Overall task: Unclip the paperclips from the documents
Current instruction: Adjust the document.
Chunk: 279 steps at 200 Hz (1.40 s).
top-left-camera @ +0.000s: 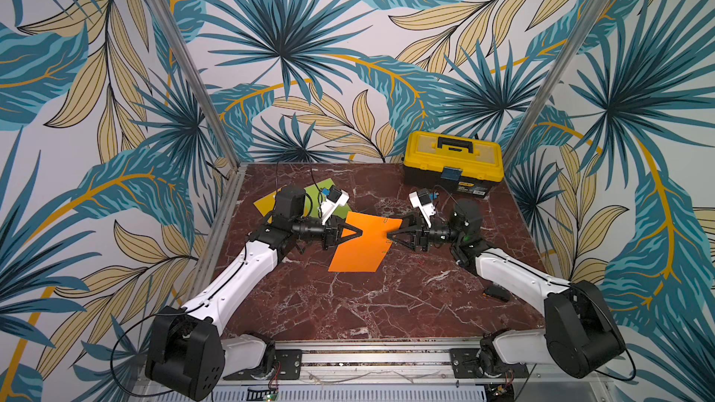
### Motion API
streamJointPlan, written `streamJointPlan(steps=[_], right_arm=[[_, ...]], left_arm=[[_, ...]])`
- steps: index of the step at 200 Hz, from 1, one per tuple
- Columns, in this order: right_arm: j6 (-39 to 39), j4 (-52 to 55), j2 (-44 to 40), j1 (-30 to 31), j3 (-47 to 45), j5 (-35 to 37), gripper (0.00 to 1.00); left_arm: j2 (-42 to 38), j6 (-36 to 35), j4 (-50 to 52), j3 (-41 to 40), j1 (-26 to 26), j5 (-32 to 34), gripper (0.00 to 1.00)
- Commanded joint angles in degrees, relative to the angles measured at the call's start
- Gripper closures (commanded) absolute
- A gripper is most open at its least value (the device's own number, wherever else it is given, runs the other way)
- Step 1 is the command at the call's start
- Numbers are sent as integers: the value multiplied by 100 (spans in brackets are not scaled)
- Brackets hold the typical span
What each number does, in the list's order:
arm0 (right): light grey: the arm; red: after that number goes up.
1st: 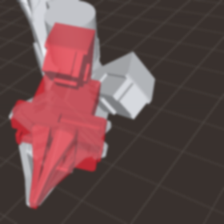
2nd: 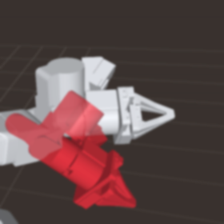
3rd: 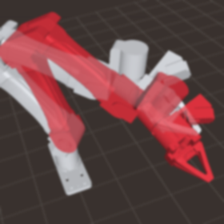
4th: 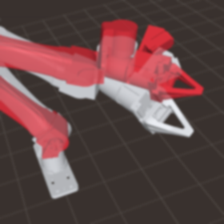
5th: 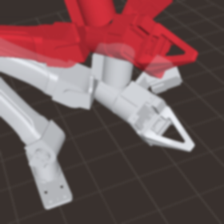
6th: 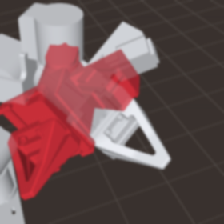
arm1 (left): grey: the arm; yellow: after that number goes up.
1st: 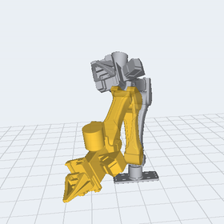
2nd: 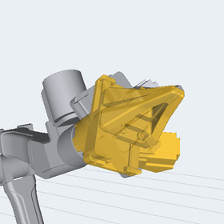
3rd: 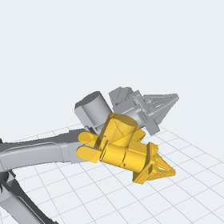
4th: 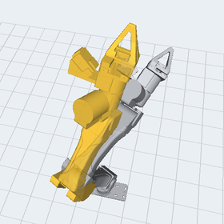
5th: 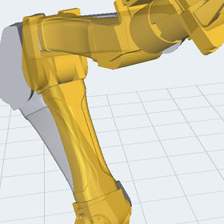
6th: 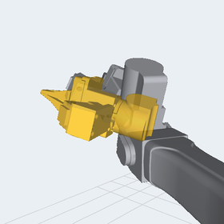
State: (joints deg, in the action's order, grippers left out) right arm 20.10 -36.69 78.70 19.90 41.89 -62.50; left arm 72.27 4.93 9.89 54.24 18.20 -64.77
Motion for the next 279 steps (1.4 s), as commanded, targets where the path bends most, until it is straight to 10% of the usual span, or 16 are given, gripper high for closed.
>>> streamJointPlan(steps=[1, 132, 279], right_arm=[[143, -301, -18, 28, -56, -253, 48], [49, 34, -206, 24, -11, -214, 99], [-622, 1199, -205, 83, 338, -74, 100]], left_arm=[[-161, -27, -119, -46, -35, -48, 100], [-117, -27, -119, -86, -35, 11, 100], [174, 208, -117, 309, 103, -211, 80]])
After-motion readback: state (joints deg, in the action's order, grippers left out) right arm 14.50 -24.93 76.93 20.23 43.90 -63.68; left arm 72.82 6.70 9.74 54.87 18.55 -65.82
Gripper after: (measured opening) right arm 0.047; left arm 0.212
